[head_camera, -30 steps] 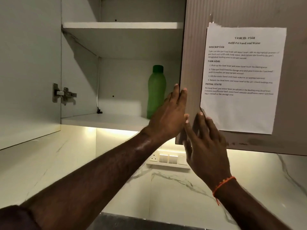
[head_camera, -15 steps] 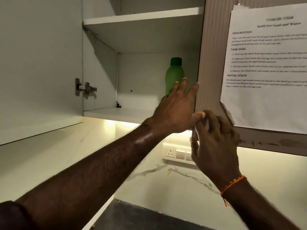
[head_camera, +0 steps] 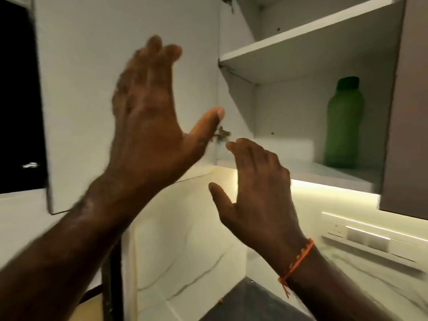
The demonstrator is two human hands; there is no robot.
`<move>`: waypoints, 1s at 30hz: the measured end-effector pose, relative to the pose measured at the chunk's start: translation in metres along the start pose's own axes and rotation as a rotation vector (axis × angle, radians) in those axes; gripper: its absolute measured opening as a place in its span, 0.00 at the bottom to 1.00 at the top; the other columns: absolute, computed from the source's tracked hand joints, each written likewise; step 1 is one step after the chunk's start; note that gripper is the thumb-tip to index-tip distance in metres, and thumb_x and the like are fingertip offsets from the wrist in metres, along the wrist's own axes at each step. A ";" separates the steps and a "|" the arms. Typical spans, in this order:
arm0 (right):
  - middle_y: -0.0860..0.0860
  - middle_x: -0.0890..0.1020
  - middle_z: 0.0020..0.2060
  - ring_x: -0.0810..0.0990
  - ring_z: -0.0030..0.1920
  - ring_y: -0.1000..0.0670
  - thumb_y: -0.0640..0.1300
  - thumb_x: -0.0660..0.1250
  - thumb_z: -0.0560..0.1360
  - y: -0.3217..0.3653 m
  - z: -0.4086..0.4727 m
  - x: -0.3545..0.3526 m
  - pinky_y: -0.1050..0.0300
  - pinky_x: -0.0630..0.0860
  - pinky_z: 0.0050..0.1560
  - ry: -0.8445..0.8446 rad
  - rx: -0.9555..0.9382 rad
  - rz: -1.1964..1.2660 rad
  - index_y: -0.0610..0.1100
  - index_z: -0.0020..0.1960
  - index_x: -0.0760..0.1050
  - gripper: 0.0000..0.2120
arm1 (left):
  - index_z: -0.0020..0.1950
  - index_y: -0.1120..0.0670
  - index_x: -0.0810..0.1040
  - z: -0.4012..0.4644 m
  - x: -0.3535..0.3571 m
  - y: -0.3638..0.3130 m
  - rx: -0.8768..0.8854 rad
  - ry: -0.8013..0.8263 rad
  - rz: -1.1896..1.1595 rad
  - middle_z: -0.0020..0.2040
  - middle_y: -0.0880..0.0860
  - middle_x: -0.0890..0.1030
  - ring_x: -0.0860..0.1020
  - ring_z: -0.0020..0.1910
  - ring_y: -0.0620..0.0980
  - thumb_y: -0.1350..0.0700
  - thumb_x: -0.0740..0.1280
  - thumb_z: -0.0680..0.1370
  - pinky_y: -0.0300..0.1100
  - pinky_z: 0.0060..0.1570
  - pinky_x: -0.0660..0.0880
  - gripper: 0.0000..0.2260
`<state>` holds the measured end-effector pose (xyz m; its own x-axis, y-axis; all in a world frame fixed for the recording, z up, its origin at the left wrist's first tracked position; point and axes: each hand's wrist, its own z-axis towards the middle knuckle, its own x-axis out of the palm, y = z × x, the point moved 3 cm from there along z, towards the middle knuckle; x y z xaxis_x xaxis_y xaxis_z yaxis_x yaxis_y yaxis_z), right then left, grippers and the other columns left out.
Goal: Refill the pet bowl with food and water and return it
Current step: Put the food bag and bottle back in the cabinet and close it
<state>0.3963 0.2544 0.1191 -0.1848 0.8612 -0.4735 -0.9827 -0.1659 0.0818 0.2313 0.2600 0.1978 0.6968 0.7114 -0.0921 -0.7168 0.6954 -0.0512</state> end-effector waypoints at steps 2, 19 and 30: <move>0.50 0.64 0.78 0.63 0.76 0.47 0.64 0.65 0.76 0.029 0.006 0.011 0.46 0.63 0.73 0.021 -0.067 0.108 0.51 0.79 0.57 0.38 | 0.81 0.57 0.61 0.005 -0.030 0.025 -0.028 -0.086 0.131 0.82 0.60 0.58 0.55 0.82 0.61 0.34 0.66 0.77 0.65 0.77 0.55 0.40; 0.51 0.44 0.83 0.48 0.82 0.43 0.73 0.67 0.71 0.172 0.009 0.092 0.38 0.67 0.72 0.225 -0.230 0.527 0.55 0.82 0.36 0.55 | 0.84 0.48 0.45 -0.025 -0.064 0.119 -0.605 0.186 0.211 0.74 0.62 0.71 0.76 0.68 0.63 0.51 0.69 0.82 0.51 0.61 0.76 0.40; 0.56 0.36 0.82 0.37 0.82 0.49 0.74 0.65 0.71 0.156 -0.004 0.076 0.46 0.59 0.75 0.262 -0.230 0.575 0.57 0.81 0.31 0.56 | 0.85 0.48 0.46 -0.027 -0.065 0.088 -0.535 0.141 0.256 0.67 0.59 0.79 0.81 0.56 0.56 0.49 0.71 0.80 0.44 0.55 0.75 0.41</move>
<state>0.2293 0.2916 0.0923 -0.6415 0.4654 -0.6098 -0.6967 -0.6862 0.2092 0.1221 0.2726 0.1725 0.5161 0.8035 -0.2967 -0.8010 0.3300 -0.4996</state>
